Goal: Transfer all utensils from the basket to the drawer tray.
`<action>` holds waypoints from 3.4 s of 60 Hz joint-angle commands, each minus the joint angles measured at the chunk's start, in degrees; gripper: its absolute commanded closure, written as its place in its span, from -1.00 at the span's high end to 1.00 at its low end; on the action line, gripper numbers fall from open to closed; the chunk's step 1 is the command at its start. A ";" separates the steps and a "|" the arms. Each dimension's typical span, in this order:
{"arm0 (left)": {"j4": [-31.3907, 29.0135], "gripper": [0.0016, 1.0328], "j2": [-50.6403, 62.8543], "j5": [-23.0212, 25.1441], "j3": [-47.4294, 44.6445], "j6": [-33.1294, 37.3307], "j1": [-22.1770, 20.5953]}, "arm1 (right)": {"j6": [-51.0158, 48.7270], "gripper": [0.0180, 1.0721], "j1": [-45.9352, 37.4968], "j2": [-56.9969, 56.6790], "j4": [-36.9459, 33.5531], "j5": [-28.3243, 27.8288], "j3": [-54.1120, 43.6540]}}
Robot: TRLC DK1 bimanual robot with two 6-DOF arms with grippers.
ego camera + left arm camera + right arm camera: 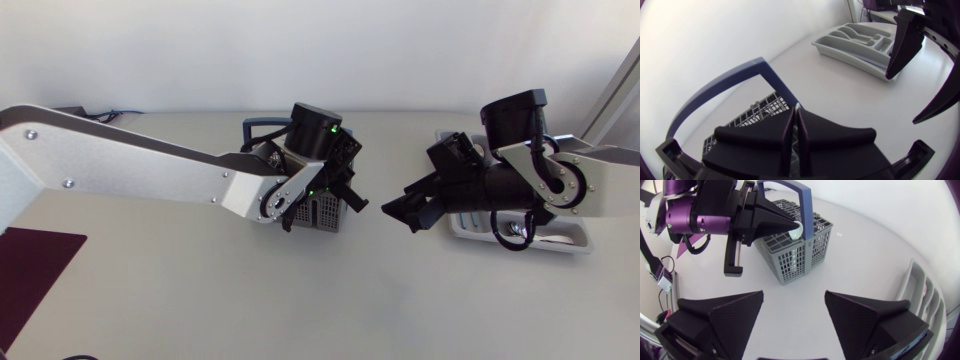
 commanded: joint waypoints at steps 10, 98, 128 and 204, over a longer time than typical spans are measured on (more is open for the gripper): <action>-0.34 -0.93 -4.99 0.36 -2.17 1.54 0.86 | -0.54 0.69 -0.31 -1.58 0.50 0.21 -1.20; -25.74 -0.93 -25.21 31.21 -1.73 -9.89 5.87 | 3.06 0.61 6.02 -9.75 -5.56 -10.33 2.93; -28.47 -0.93 -24.95 38.24 -1.02 -10.33 5.52 | 5.43 -0.05 8.74 -6.59 -6.27 -14.03 6.01; -27.33 0.78 -26.62 36.93 2.58 -13.67 10.18 | -1.60 -0.89 7.69 -5.62 -14.35 -12.80 4.07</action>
